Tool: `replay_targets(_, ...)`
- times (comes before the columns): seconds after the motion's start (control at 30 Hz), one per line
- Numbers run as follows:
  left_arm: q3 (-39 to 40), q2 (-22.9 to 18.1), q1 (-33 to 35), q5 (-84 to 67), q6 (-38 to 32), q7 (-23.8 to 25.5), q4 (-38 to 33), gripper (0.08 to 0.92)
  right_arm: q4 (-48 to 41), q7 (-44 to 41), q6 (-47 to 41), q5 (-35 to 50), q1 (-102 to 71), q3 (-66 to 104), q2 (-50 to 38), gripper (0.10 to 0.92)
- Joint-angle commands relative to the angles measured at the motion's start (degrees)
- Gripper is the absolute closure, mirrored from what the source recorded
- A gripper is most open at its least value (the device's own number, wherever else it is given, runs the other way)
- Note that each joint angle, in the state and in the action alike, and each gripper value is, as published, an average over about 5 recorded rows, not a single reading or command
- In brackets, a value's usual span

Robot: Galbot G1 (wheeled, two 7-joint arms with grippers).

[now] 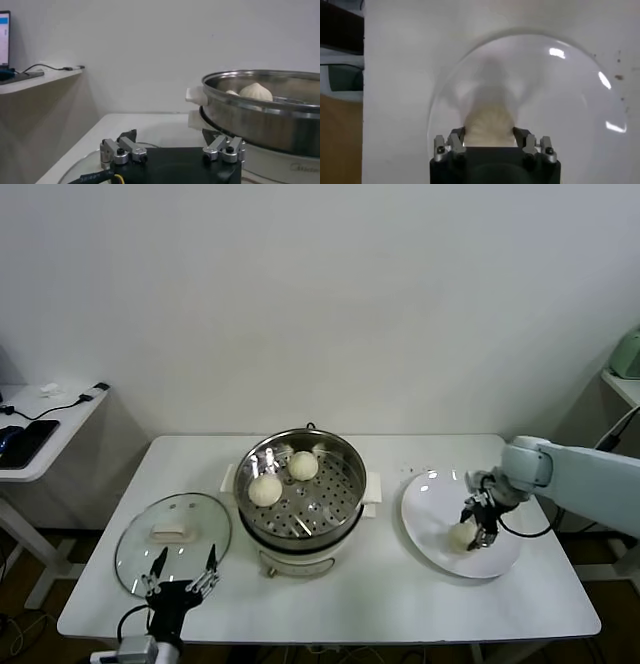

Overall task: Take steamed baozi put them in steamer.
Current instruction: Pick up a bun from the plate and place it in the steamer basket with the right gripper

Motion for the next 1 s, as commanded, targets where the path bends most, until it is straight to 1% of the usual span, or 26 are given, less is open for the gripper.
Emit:
replay_targets(0.03, 0.21, 0.03, 0.3, 0.16, 0.03, 0.05, -0.62, 0.177, 0.04, -8.81, 6.9, 9.1, 27.88, -12.07, 8.68, 0.364)
replay_targets(0.13, 0.21, 0.19, 0.33, 0.2, 0.03, 0.05, -0.73, 0.177, -0.42, -10.69, 10.32, 11.49, 33.8, -11.12, 13.53, 0.364)
replay_targets(0.23, 0.14, 0.37, 0.24, 0.2, 0.05, 0.05, -0.69, 0.177, 1.1, -10.45, 13.72, 12.13, 36.25, -8.22, 18.19, 0.364)
replay_targets(0.37, 0.07, 0.66, 0.19, 0.18, 0.11, 0.06, -0.56, 0.177, 5.85, -9.08, 19.93, 11.78, 36.75, -3.58, 24.49, 0.364)
replay_targets(0.5, 0.06, 0.88, 0.09, 0.18, 0.13, 0.1, -0.29, 0.177, 10.89, -7.81, 27.95, 8.96, 34.73, -1.26, 30.53, 0.364)
replay_targets(0.57, 0.05, 0.93, 0.04, 0.18, 0.11, 0.1, -0.16, 0.177, 12.49, -7.57, 32.04, 6.82, 32.7, -0.58, 32.71, 0.364)
replay_targets(0.73, 0.12, 1.01, -0.08, 0.16, -0.03, 0.08, 0.32, 0.177, 11.76, -7.24, 43.3, -5.34, 23.99, 1.35, 35.92, 0.364)
replay_targets(0.9, 0.11, 0.99, -0.1, 0.14, -0.16, 0.03, 0.66, 0.177, 6.71, -5.32, 48.12, -14.62, 15.9, 2.52, 37.79, 0.364)
replay_targets(1.0, 0.0, 0.98, 0.02, 0.1, -0.18, 0.0, 0.74, 0.177, 2.89, -3.97, 49.45, -17.97, 11.31, 3.39, 38.81, 0.364)
